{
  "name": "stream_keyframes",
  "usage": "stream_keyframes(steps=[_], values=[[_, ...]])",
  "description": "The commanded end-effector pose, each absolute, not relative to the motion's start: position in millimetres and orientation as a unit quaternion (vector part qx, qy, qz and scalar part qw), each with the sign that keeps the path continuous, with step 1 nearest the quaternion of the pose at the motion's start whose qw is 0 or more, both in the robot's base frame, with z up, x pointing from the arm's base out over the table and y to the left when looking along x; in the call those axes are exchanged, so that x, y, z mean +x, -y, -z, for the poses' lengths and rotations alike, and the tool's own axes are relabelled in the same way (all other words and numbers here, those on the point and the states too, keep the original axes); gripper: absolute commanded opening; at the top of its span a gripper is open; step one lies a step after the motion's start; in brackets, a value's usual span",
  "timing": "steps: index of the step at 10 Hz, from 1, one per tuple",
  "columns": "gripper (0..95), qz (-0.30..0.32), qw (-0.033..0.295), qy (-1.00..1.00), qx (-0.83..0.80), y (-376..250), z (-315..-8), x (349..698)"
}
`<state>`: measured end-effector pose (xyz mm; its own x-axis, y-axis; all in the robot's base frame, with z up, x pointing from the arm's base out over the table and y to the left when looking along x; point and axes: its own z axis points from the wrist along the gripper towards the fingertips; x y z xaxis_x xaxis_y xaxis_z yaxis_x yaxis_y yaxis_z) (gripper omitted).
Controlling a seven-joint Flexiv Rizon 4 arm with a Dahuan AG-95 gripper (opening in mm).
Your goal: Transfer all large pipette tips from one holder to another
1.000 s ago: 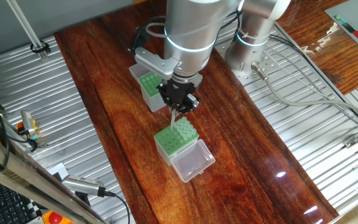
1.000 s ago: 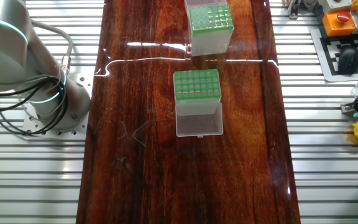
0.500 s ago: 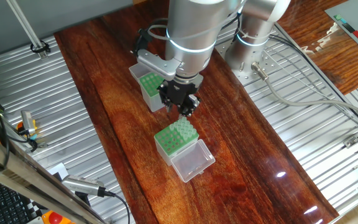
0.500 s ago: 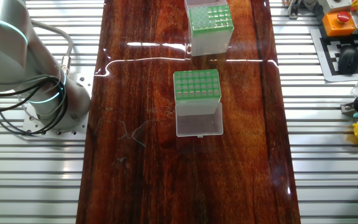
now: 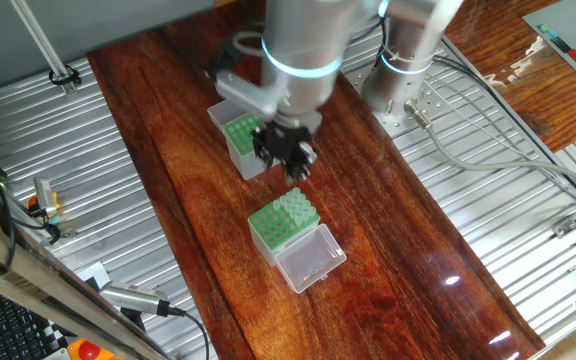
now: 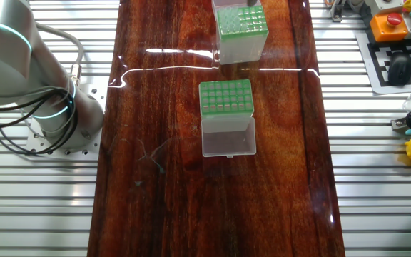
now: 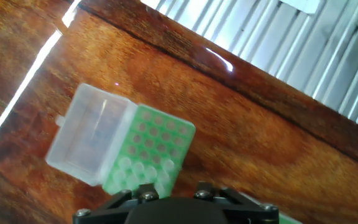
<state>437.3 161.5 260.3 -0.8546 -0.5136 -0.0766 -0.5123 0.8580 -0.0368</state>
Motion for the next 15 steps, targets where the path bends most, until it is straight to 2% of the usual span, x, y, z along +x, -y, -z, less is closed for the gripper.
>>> stream_keyframes(steps=[1, 5, 6, 9, 11, 13, 14, 15], values=[[0.0, 0.013, 0.040, -0.951, -0.307, -145.8, -261.1, 428.2], [0.0, 0.010, 0.035, -0.966, -0.254, -145.8, -261.1, 428.2], [0.0, 0.006, 0.025, -0.969, -0.246, -145.8, -261.1, 428.2], [0.0, -0.004, 0.035, -0.966, -0.255, -141.6, -260.1, 430.8], [0.0, -0.008, 0.028, -0.954, -0.300, -92.2, -254.4, 464.0], [0.0, -0.007, 0.012, -0.949, -0.315, -70.1, -263.7, 485.7], [19.0, -0.008, 0.006, -0.954, -0.298, -75.1, -266.0, 487.0], [19.0, -0.010, 0.009, -0.957, -0.288, -75.1, -266.0, 487.0]])
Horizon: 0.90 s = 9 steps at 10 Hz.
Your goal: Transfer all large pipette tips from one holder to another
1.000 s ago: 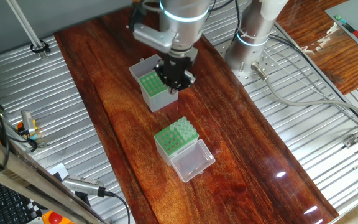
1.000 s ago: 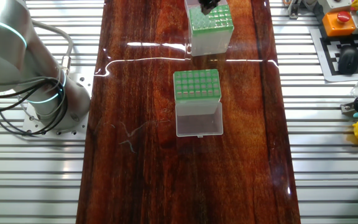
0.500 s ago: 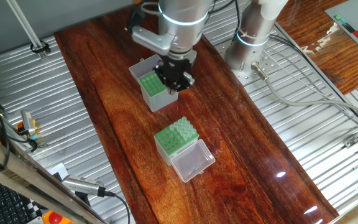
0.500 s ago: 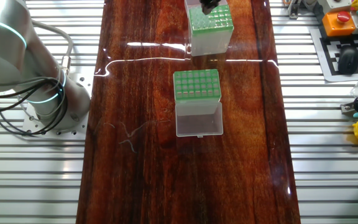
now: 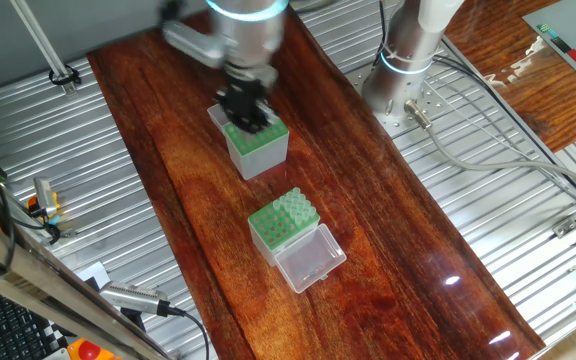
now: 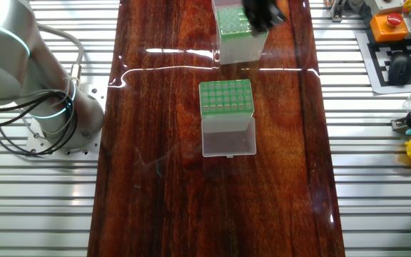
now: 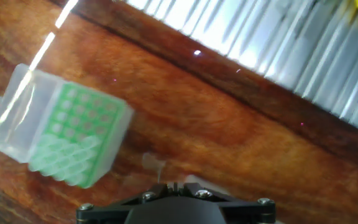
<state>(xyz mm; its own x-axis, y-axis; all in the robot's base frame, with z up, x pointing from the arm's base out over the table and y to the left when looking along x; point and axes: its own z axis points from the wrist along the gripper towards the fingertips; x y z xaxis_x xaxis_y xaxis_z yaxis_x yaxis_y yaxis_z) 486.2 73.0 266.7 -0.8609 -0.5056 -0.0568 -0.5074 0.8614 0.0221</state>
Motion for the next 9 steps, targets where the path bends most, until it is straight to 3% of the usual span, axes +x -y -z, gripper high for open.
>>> stream_keyframes(steps=[1, 4, 6, 9], values=[[19.0, -0.009, 0.009, -0.959, -0.284, -75.1, -266.0, 487.0], [19.0, 0.001, 0.002, -0.965, -0.263, -75.1, -266.0, 487.0], [19.0, 0.008, 0.014, -0.965, -0.260, -75.1, -266.0, 487.0], [19.0, 0.003, 0.019, -0.955, -0.294, -36.3, -256.5, 509.7]])
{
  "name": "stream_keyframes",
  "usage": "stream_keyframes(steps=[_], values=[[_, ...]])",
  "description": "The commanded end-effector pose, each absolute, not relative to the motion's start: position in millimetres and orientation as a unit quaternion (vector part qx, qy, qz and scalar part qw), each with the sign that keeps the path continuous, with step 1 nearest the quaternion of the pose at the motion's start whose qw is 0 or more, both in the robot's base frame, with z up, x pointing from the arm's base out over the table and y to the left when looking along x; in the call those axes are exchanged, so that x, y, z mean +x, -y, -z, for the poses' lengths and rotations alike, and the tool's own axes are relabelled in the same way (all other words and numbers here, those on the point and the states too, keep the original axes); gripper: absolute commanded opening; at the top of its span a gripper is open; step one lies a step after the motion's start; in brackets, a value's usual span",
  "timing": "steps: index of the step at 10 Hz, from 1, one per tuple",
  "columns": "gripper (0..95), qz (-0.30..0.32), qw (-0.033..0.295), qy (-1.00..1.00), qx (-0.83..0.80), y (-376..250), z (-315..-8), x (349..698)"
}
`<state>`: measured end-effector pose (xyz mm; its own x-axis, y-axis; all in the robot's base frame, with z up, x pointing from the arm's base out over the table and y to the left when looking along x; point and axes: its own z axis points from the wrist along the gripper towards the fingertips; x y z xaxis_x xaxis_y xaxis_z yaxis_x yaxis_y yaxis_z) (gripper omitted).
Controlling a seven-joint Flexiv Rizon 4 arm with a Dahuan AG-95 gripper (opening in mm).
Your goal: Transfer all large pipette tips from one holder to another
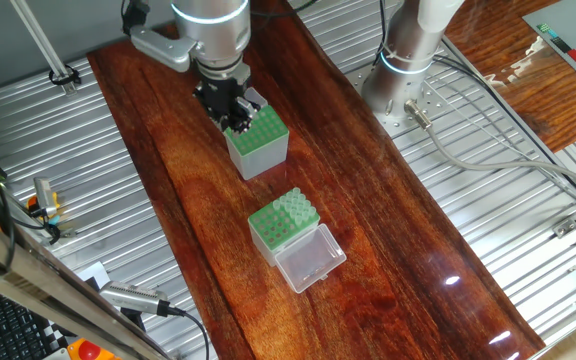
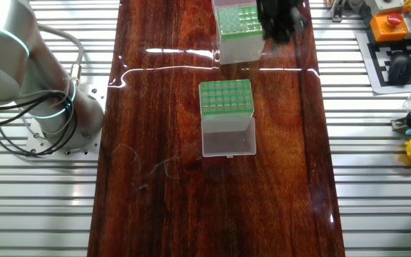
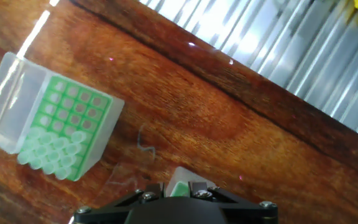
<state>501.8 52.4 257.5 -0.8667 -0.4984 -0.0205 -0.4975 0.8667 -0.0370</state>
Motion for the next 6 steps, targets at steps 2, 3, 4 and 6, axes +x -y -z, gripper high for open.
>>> stream_keyframes(steps=[2, 3, 4, 6], values=[[19.0, 0.014, 0.014, -0.953, -0.303, -28.5, -257.1, 514.3], [19.0, 0.012, 0.013, -0.951, -0.308, -29.1, -256.8, 514.4], [19.0, 0.012, 0.012, -0.949, -0.315, -29.2, -256.5, 513.5], [19.0, 0.011, 0.007, -0.945, -0.327, -29.8, -255.0, 509.4]])
